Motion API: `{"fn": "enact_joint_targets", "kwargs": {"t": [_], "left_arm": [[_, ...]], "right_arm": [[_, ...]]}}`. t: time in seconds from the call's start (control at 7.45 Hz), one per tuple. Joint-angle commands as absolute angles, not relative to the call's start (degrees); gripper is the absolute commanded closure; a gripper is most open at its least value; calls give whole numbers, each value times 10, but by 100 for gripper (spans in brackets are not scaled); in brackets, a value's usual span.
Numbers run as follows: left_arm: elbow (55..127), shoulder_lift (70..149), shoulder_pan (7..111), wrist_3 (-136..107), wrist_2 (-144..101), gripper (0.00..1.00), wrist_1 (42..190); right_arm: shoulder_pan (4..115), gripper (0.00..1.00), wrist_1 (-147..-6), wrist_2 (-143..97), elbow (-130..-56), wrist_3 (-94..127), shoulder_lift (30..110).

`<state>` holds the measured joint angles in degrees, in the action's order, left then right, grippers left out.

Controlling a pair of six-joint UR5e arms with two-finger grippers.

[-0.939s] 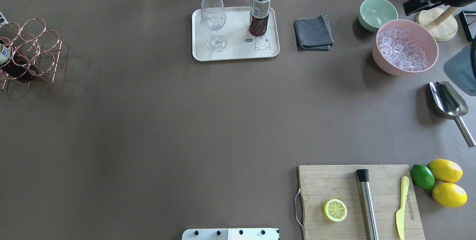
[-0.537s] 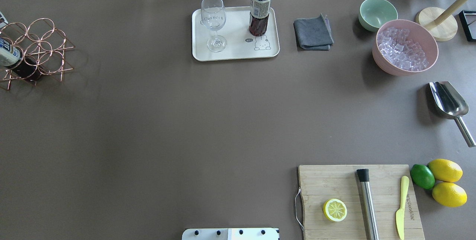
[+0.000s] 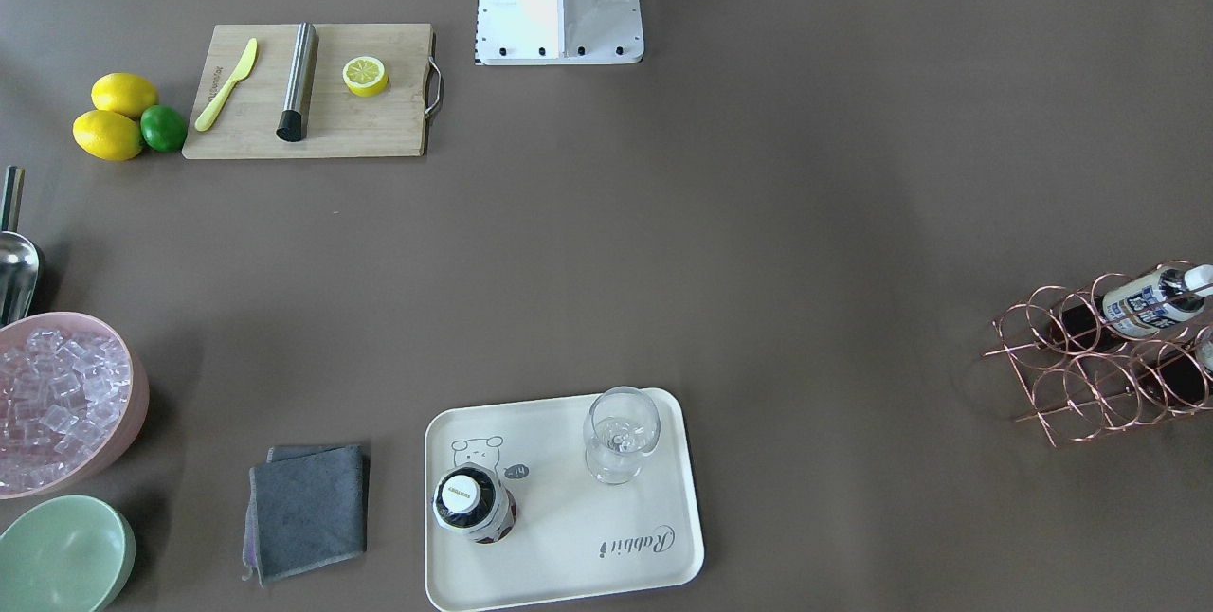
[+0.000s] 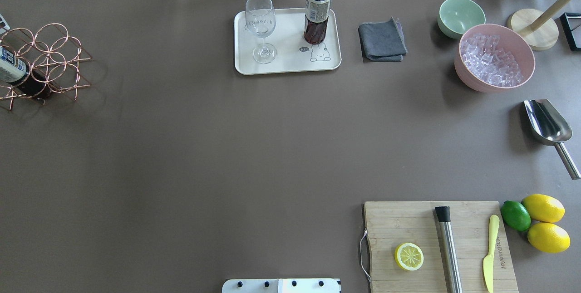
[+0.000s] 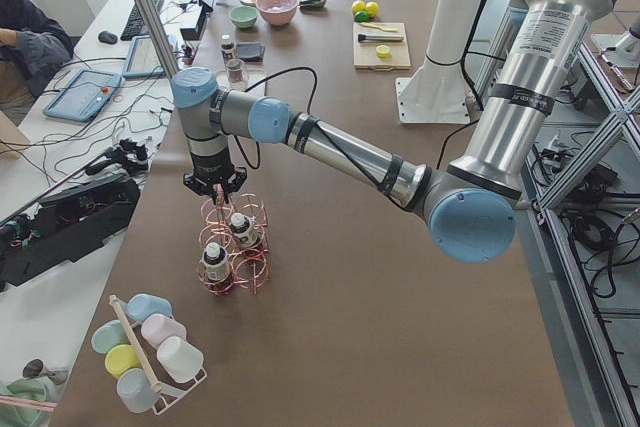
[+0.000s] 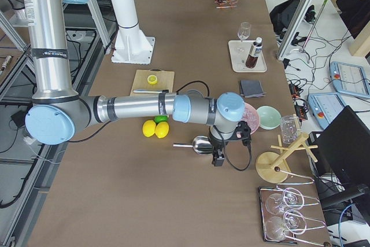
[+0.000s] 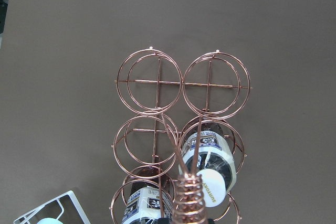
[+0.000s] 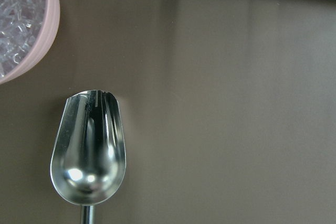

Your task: Take tea from basket to plate

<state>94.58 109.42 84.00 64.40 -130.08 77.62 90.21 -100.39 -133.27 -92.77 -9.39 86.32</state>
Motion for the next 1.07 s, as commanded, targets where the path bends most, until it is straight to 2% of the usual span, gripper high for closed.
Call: {"fn": "enact_joint_targets", "kwargs": {"t": [0.0, 0.13, 0.27, 0.4, 0.94], "left_arm": [[973, 1074, 842, 625, -1303, 100, 773], [971, 1074, 840, 625, -1303, 100, 773], [963, 1073, 840, 626, -1303, 34, 774], [956, 1072, 840, 628, -1303, 2, 777], [949, 1072, 852, 626, -1303, 2, 773]], "right_arm": [[910, 0, -932, -1368, -868, -92, 891], [910, 0, -932, -1367, -875, -92, 892], [910, 0, -932, -1368, -870, -92, 896], [911, 0, -932, -1369, -874, -91, 903], [910, 0, -932, -1366, -873, -92, 903]]}}
